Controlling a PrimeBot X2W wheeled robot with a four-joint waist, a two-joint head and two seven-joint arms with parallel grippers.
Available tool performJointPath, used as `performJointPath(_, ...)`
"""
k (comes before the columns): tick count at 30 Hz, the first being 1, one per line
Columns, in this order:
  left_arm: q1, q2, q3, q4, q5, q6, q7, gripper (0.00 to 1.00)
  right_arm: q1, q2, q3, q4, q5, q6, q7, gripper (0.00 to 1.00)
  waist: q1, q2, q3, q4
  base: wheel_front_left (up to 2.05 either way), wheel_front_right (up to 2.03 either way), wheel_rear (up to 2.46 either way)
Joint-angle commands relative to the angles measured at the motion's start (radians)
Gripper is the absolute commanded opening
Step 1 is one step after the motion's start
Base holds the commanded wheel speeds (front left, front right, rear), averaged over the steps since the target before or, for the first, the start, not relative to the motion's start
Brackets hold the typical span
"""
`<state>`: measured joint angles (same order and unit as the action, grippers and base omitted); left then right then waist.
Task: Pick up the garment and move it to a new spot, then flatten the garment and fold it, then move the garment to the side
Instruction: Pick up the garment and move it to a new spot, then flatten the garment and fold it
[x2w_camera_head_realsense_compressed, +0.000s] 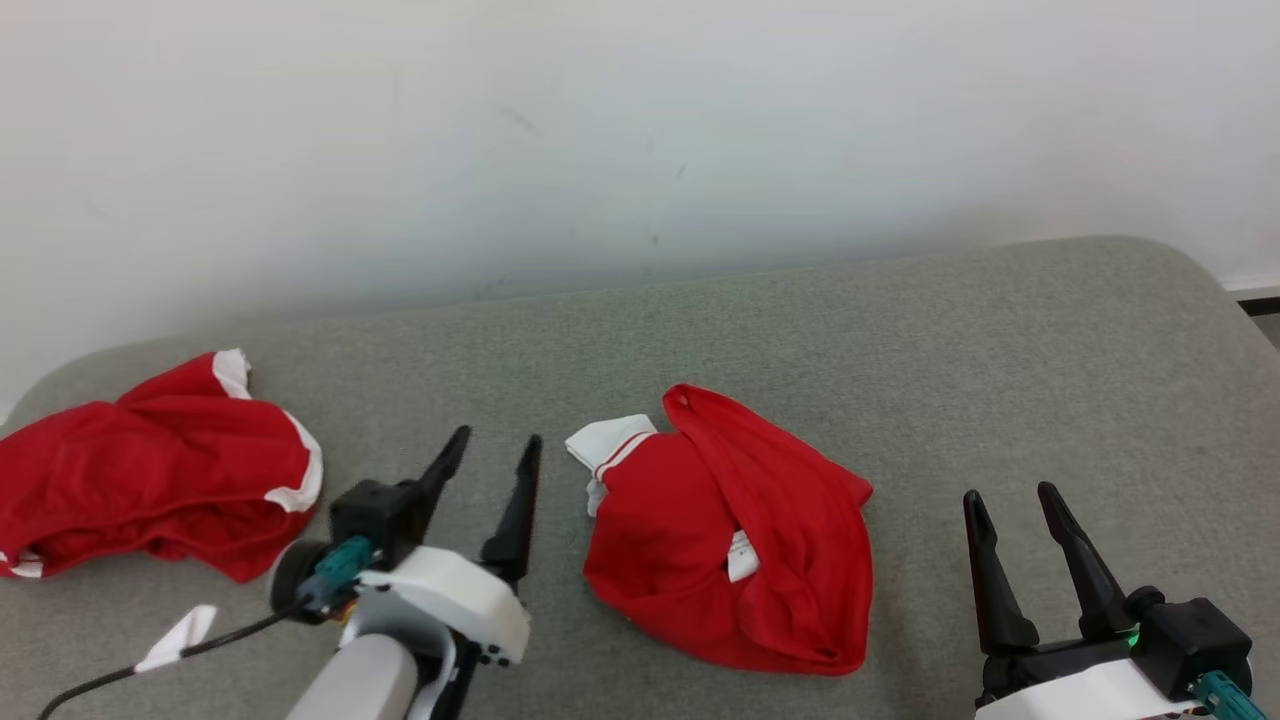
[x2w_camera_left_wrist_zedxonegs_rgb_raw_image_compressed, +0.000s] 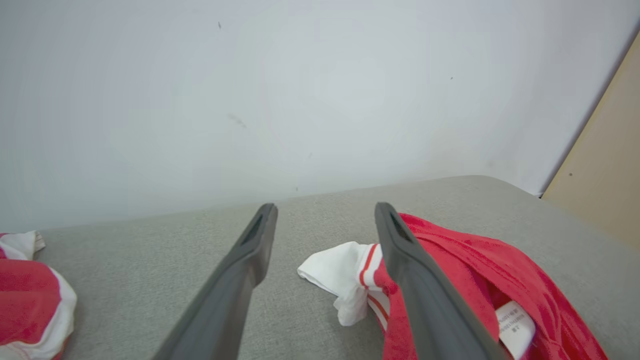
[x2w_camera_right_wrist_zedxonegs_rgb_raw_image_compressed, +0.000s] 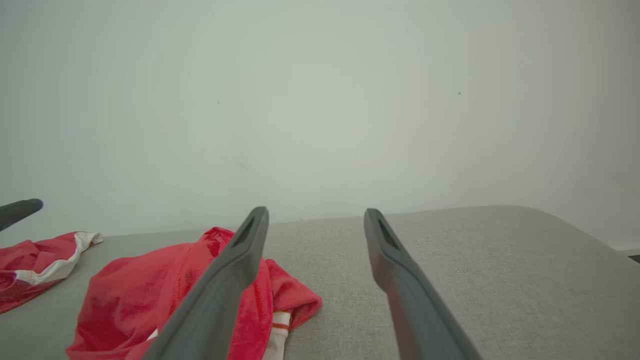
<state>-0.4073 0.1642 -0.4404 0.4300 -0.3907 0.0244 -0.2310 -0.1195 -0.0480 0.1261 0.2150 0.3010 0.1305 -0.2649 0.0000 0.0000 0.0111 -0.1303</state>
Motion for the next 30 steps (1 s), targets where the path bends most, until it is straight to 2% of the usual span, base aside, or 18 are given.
performJointPath(1,0.035,0.023,0.021,-0.025,-0.006,0.019,-0.014,1.0,0.012,-0.005,-0.001,-0.007,-0.003,0.0,0.001,1.0,0.0,0.0,-0.003,0.017,0.0,0.0,0.0)
performJointPath(5,0.118,0.067,0.097,-0.092,-0.01,0.077,-0.028,1.0,0.019,-0.005,-0.01,-0.019,0.002,0.0,0.001,1.0,0.0,0.0,-0.007,0.031,0.0,0.0,0.0)
performJointPath(8,0.189,0.075,0.163,-0.143,-0.021,0.113,-0.033,1.0,0.026,-0.004,-0.024,-0.033,0.006,0.0,0.001,1.0,0.0,0.0,-0.009,0.034,0.0,0.0,0.0)
performJointPath(11,0.268,0.059,0.235,-0.225,0.007,0.141,-0.034,1.0,0.037,-0.004,-0.029,-0.046,0.005,0.0,0.001,1.0,0.0,0.0,-0.01,0.032,0.0,0.0,0.0)
performJointPath(13,0.321,0.041,0.266,-0.273,0.03,0.144,-0.033,1.0,0.049,-0.005,-0.036,-0.054,0.008,0.0,0.001,1.0,0.0,0.0,-0.009,0.03,0.0,0.0,0.0)
performJointPath(18,0.395,-0.002,0.31,-0.317,0.069,0.119,-0.034,1.0,0.064,-0.005,-0.045,-0.067,0.01,0.0,0.001,1.0,0.0,0.0,0.0,0.028,0.0,0.0,0.0)
performJointPath(30,0.383,-0.061,0.358,-0.309,0.118,0.057,-0.034,1.0,0.047,-0.006,-0.034,-0.053,-0.005,0.0,0.001,1.0,0.0,0.0,-0.002,0.028,0.0,0.0,0.0)
